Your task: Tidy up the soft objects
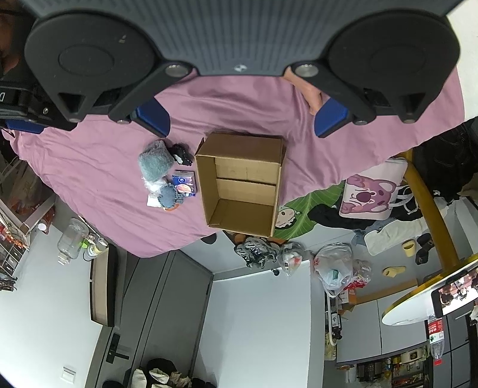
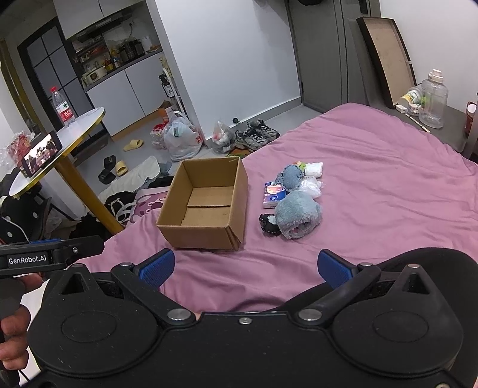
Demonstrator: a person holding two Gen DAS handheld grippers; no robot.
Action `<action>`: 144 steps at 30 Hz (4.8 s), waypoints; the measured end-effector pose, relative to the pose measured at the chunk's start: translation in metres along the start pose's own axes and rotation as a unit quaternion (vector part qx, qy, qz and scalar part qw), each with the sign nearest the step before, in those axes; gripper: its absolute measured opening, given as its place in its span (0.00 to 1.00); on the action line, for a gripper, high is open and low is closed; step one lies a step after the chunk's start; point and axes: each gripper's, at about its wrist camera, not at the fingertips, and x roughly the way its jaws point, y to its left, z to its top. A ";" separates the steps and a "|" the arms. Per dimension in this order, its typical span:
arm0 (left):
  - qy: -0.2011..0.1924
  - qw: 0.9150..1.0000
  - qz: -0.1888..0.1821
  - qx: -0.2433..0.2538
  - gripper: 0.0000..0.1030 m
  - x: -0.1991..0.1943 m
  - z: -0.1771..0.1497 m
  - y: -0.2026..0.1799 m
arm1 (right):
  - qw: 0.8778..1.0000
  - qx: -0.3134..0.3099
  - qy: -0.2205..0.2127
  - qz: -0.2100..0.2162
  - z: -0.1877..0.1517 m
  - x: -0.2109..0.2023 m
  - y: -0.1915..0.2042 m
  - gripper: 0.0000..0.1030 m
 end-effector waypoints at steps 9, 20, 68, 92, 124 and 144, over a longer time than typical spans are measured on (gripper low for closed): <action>0.000 1.000 0.001 0.002 0.99 -0.001 0.001 -0.001 | 1.000 0.002 0.001 0.000 0.001 0.000 0.000 1.00; -0.003 1.000 0.004 0.007 0.99 0.000 0.001 -0.003 | 1.000 0.000 0.000 -0.003 0.003 0.002 -0.001 1.00; -0.001 1.000 0.006 0.012 0.99 0.041 0.023 -0.027 | 0.999 0.019 0.014 0.023 0.034 0.048 -0.041 1.00; 0.018 0.999 -0.011 0.029 0.96 0.125 0.042 -0.090 | 0.985 0.145 0.060 0.070 0.048 0.142 -0.142 0.98; 0.123 0.988 -0.009 0.094 0.82 0.253 0.009 -0.175 | 0.952 0.256 0.136 0.101 0.033 0.198 -0.205 0.67; 0.107 0.991 0.011 0.084 0.62 0.289 0.030 -0.179 | 0.930 0.305 0.156 0.132 0.035 0.232 -0.223 0.49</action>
